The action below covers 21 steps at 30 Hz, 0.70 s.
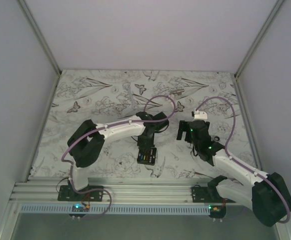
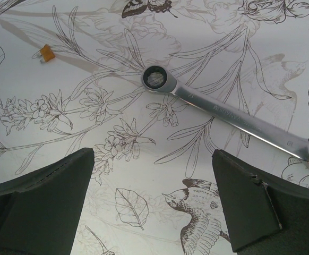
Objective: Snap on the fuse box
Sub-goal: Install the fuse at the fuse box base.
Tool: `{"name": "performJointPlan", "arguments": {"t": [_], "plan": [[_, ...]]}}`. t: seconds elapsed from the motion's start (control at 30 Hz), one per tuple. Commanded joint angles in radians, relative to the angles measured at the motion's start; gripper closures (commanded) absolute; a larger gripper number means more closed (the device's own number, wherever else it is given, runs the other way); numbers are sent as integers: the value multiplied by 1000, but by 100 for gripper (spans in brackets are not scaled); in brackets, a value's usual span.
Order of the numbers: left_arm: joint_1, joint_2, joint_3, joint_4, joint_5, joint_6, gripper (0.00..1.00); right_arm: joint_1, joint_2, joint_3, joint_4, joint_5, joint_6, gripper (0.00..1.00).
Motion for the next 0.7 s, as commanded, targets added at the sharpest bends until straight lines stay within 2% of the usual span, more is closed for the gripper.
{"name": "performJointPlan", "arguments": {"t": [0.0,0.4,0.67], "plan": [[6,21,15,-15,9,12,85,-9,5,18,36,-3,16,0],[7,66,16,-14,20,12,100,-9,16,20,40,-8,17,0],[33,120,8,-13,29,9,100,-9,30,23,44,-18,18,0]]}}
